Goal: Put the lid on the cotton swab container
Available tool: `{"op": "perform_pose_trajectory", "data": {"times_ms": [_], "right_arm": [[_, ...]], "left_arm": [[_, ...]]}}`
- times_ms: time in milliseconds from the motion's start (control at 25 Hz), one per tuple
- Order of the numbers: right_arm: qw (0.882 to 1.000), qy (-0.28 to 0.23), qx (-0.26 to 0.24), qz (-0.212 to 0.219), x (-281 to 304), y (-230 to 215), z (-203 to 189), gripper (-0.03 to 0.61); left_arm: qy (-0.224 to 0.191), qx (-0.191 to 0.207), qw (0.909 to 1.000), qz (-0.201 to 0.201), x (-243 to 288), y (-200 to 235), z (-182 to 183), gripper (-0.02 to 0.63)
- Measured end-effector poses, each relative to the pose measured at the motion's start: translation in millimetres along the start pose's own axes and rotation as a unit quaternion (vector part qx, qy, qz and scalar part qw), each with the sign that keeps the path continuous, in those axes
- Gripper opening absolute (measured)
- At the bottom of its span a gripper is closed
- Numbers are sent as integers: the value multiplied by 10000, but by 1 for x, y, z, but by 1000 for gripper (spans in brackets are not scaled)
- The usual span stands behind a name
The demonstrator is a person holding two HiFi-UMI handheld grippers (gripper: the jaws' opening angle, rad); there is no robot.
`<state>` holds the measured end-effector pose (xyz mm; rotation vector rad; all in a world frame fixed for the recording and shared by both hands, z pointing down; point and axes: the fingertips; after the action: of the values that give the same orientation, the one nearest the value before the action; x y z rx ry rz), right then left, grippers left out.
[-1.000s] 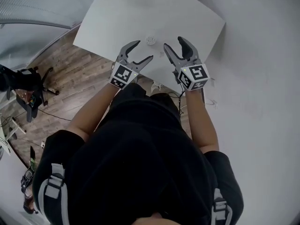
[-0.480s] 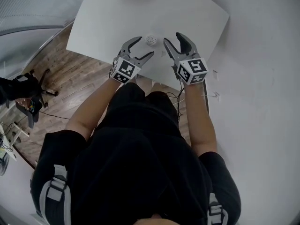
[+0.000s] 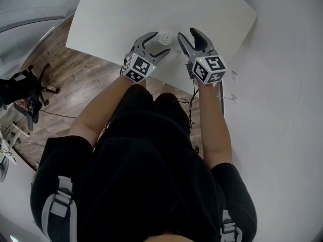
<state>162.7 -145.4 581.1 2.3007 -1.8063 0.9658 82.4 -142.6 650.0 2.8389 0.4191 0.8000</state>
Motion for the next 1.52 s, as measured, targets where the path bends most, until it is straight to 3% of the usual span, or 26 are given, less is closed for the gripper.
{"op": "perform_pose_trajectory", "data": {"times_ms": [160, 520, 880, 1240, 1520], "right_arm": [[9999, 61, 109, 79, 11, -4, -7, 188], [9986, 184, 432, 250, 27, -8, -17, 173], [9985, 119, 396, 354, 32, -2, -11, 64], [9968, 273, -424, 626, 17, 29, -12, 103], [9954, 298, -553, 726, 15, 36, -15, 110]], "left_arm": [[117, -81, 9999, 87, 9, 7, -9, 336], [127, -28, 9999, 30, 17, 12, -11, 249], [48, -22, 10000, 33, 16, 18, -11, 236], [131, -14, 9999, -66, 13, 18, -11, 236], [95, 2, 9999, -60, 16, 20, -10, 236]]}}
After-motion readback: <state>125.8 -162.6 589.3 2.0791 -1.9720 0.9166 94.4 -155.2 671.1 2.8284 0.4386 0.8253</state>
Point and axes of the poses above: the fingertips, and each gripper's own axes: x forward along the fingers, y to its left, z out of its top, and after that the axes turned 11 degrees about -z, right-handed
